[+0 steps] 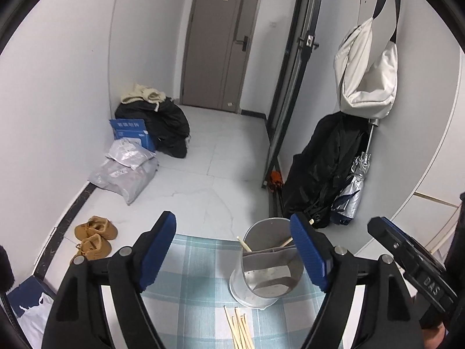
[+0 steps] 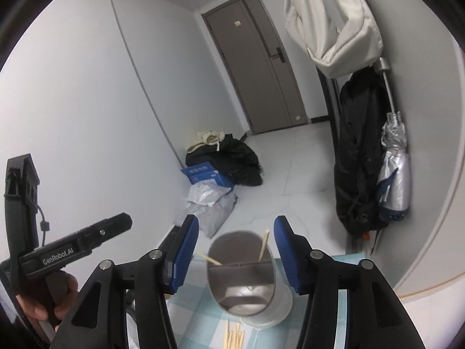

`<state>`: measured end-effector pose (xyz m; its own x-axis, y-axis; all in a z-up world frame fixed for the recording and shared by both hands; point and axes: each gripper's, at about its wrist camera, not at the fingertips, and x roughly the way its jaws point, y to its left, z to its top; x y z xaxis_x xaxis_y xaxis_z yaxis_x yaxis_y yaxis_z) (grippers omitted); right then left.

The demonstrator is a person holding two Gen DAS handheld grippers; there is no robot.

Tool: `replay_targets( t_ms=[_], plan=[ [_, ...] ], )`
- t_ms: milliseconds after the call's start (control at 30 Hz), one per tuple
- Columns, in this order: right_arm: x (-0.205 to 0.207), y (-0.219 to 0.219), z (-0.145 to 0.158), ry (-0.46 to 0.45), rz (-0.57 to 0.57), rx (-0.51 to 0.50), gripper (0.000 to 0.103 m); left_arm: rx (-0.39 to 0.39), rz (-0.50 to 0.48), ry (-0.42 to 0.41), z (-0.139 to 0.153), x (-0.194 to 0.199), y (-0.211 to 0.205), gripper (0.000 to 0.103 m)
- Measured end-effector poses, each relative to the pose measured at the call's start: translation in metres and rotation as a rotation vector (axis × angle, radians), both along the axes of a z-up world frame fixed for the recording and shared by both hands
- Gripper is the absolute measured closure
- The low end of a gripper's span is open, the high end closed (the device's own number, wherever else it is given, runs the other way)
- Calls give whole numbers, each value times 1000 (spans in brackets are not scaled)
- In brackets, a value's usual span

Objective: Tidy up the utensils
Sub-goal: 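Lower the chopsticks into the holder and open both tools, then move both tools back to the chopstick pile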

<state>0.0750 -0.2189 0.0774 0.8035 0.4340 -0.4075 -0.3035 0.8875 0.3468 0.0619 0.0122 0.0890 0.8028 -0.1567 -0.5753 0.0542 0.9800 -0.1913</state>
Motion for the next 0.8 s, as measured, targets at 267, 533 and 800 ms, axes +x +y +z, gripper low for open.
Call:
replay_targets(
  t_ms=[267,533,800],
  plan=[
    [-52,2,-3,-59,-12,-8,38,-2,6,-60,-7,-37,-2,17],
    [-87,3,-29,-79,-48,-50,30,36,7,-105,-25,-65,-5,15],
    [-106,12,-68,-42,-33,-106,28,49,22,-78,-61,-79,-7,10]
  ],
)
